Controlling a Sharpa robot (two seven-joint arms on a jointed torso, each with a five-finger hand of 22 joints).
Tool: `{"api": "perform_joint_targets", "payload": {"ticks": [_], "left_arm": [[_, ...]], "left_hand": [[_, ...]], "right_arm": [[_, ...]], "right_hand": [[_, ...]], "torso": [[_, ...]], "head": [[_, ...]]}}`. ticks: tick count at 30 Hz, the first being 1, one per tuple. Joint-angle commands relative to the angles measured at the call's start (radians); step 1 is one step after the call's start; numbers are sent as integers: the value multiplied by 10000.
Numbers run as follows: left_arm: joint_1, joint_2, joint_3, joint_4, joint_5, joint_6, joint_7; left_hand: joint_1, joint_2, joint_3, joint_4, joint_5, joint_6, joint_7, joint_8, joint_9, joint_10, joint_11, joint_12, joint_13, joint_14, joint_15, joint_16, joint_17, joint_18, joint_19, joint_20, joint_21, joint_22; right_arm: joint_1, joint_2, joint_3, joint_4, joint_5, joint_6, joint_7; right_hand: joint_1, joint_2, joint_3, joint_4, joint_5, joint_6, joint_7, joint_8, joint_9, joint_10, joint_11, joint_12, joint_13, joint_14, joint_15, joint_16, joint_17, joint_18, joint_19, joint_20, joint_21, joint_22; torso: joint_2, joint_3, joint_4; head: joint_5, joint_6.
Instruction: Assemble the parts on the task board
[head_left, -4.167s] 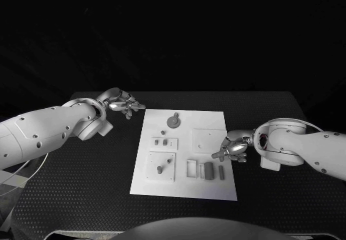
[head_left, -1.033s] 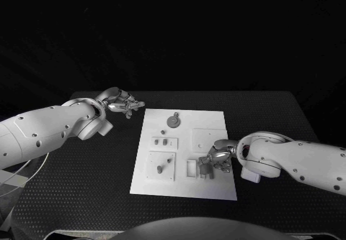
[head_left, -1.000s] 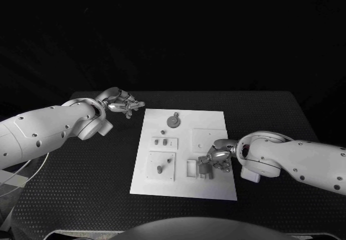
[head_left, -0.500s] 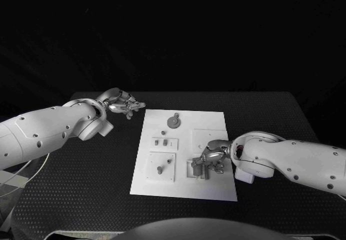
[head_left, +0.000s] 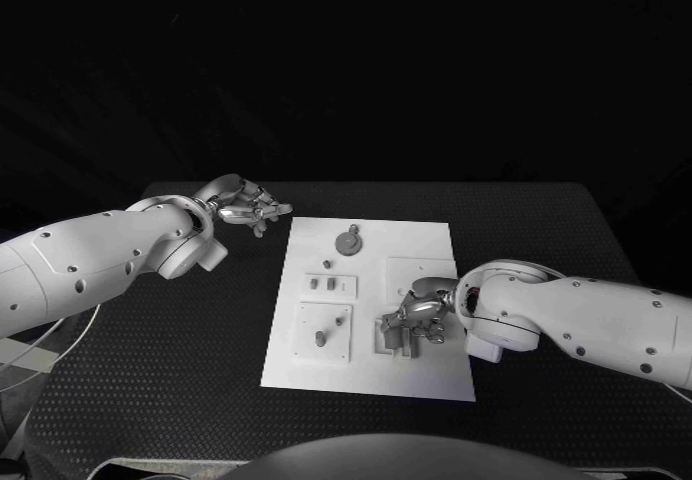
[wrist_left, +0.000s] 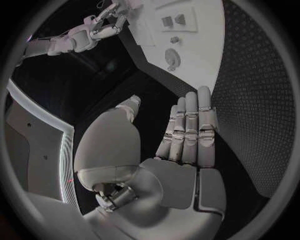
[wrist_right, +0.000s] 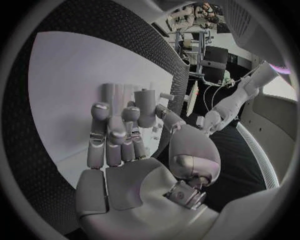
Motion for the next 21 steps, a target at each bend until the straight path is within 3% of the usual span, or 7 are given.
{"api": "perform_joint_targets", "payload": {"ticks": [1, 6, 21], "left_arm": [[10, 6, 4, 24, 74, 99, 48], [10, -7, 4, 31, 74, 66, 85], [10, -36, 4, 42, 74, 100, 79]], "left_hand": [[67, 47, -85, -4, 3, -48, -27, 51, 2, -6, -16, 36, 10, 68, 9, -67, 17, 646, 42, 5, -42, 4], [69, 51, -93, -4, 3, -47, -28, 51, 2, -5, -16, 36, 10, 70, 8, -69, 18, 646, 43, 5, -44, 4], [63, 69, -125, -1, 3, -45, -28, 49, -1, -4, -17, 37, 10, 76, 7, -76, 25, 646, 47, 4, -50, 2]], "right_arm": [[-10, 51, -1, -35, -159, 164, -100], [-42, 142, -7, -118, -146, 562, -250], [-133, 231, -16, -233, 138, 553, -360]], "right_hand": [[-21, 98, 77, 28, 44, 76, 8, 67, 31, -16, -79, 43, -18, 48, -70, -58, 5, 305, 45, 8, -58, 157], [-116, 40, 89, 82, 41, 82, 7, 56, 39, -21, -80, 52, -25, 47, -72, -58, 10, 305, 48, 7, -57, 163], [-228, -18, 125, 171, 42, 85, 7, 40, 51, -38, -81, 62, -33, 42, -73, -58, 19, 305, 43, 4, -60, 170]], "torso": [[2, 1, -4], [0, -4, 4], [-2, -3, -2]], "head": [[9, -12], [-5, -32], [32, -77]]}}
